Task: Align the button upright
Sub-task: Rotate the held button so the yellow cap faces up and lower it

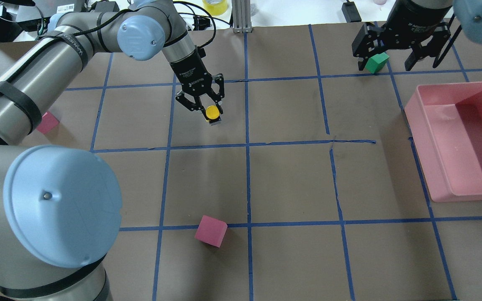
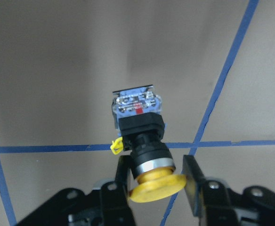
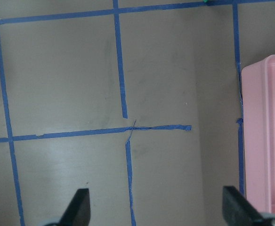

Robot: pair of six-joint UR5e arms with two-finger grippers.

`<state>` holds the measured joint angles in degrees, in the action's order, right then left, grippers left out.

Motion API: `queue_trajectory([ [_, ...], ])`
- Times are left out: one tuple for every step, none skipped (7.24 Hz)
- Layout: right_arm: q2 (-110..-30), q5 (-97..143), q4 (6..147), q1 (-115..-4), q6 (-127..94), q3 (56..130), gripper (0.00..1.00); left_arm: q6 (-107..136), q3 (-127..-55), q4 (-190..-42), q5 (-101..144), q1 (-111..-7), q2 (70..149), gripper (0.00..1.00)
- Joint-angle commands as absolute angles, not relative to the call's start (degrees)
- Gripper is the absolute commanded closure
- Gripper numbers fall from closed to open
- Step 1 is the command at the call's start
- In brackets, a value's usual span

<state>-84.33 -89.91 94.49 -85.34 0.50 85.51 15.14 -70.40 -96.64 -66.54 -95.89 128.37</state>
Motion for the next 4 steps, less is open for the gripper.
queue_trajectory([
  [-84.4, -89.9, 94.6, -85.3, 0.4, 85.6, 0.00, 24.1, -72.2, -96.4, -61.2, -100.7, 128.4, 1.00],
  [-84.4, -89.7, 94.7, -85.3, 0.5, 85.6, 0.00, 25.1, -72.8, -95.7, -58.2, -100.8, 128.8, 1.00],
  [-84.4, -89.8, 94.7, -85.3, 0.5, 85.7, 0.00, 25.5, -73.6, -94.1, -57.7, -100.8, 129.3, 1.00],
  [-84.5, -89.9, 94.5, -85.3, 0.5, 85.7, 0.00, 25.4, -74.8, -92.0, -57.8, -100.8, 129.5, 1.00],
])
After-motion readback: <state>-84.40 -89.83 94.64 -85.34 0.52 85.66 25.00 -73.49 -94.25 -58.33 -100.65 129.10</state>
